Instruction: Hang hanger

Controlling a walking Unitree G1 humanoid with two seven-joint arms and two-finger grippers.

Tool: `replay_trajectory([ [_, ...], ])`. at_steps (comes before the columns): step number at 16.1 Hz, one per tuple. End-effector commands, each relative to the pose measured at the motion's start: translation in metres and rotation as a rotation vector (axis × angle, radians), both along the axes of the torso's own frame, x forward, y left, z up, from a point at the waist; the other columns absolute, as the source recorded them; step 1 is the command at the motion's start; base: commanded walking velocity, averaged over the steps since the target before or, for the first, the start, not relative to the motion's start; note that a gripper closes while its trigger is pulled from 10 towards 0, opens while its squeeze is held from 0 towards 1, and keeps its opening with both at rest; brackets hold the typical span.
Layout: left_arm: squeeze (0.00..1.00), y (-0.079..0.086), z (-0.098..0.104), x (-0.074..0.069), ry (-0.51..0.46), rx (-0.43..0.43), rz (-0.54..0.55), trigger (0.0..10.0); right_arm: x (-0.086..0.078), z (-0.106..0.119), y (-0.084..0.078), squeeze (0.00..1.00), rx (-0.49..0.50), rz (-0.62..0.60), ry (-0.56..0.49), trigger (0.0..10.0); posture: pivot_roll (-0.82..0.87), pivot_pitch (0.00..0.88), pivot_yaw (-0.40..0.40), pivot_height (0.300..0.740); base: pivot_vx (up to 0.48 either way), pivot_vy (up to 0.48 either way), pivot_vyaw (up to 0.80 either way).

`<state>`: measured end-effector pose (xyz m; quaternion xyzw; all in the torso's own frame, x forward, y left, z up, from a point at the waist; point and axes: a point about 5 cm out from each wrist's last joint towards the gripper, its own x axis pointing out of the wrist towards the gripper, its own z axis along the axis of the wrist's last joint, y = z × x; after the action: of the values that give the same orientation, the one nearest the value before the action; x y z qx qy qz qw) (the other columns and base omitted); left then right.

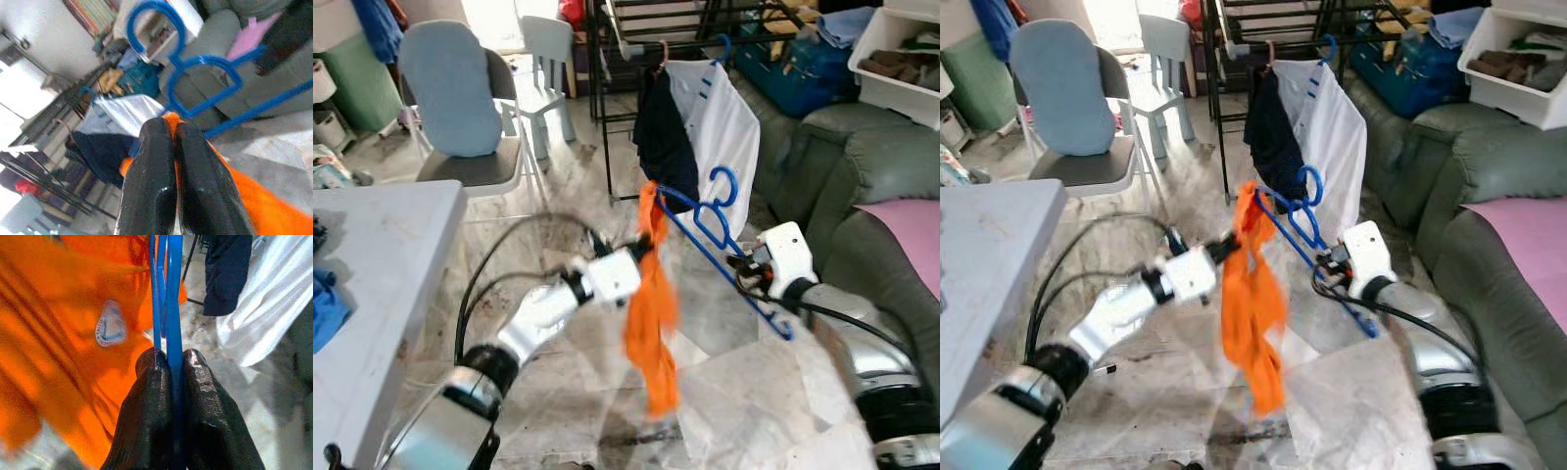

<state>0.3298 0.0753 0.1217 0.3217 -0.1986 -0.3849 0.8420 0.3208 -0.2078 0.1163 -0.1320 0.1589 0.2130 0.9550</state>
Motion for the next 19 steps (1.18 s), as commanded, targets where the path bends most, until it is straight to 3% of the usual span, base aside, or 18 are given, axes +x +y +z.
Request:
replay_trajectory([
  [1, 0.00, 0.000, 0.008, 0.003, -0.008, 0.000, -0.011, 10.0, -0.002, 0.000, -0.003, 0.00, -0.061, 0.048, -0.010, 10.0, -0.19, 0.000, 0.033, 0.740, 0.000, 0.000, 0.00],
  [4, 0.00, 0.009, 0.017, 0.012, -0.030, 0.015, 0.032, 10.0, -0.014, -0.005, -0.028, 0.00, -0.131, 0.070, 0.048, 10.0, -0.20, 0.000, 0.036, 0.740, 0.000, 0.000, 0.00],
  [9, 0.00, 0.024, 0.027, 0.023, -0.073, 0.125, 0.058, 10.0, -0.047, -0.003, -0.047, 0.00, -0.168, 0.311, 0.146, 10.0, -0.20, 0.000, 0.040, 0.740, 0.000, 0.000, 0.00],
  [12, 0.00, 0.026, 0.030, 0.024, -0.099, 0.165, 0.043, 10.0, -0.050, 0.003, -0.049, 0.00, -0.154, 0.361, 0.154, 10.0, -0.20, 0.000, 0.040, 0.740, 0.000, 0.000, 0.00],
  [13, 0.00, 0.024, 0.031, 0.024, -0.127, 0.218, 0.017, 10.0, -0.054, 0.003, -0.048, 0.00, -0.148, 0.413, 0.179, 10.0, -0.20, 0.000, 0.040, 0.740, 0.000, 0.000, 0.00],
  [15, 0.00, 0.026, 0.029, 0.024, -0.137, 0.271, 0.002, 10.0, -0.055, 0.005, -0.053, 0.00, -0.167, 0.405, 0.177, 10.0, -0.20, 0.000, 0.040, 0.740, 0.000, 0.000, 0.00],
  [17, 0.00, 0.036, 0.025, 0.029, -0.112, 0.335, 0.056, 10.0, -0.053, 0.010, -0.060, 0.00, -0.172, 0.389, 0.169, 10.0, -0.20, 0.000, 0.045, 0.740, 0.000, 0.000, 0.00],
  [19, 0.00, 0.046, 0.022, 0.033, -0.095, 0.343, 0.121, 10.0, -0.055, 0.012, -0.062, 0.00, -0.174, 0.392, 0.170, 10.0, -0.21, 0.000, 0.050, 0.740, 0.000, 0.000, 0.00],
])
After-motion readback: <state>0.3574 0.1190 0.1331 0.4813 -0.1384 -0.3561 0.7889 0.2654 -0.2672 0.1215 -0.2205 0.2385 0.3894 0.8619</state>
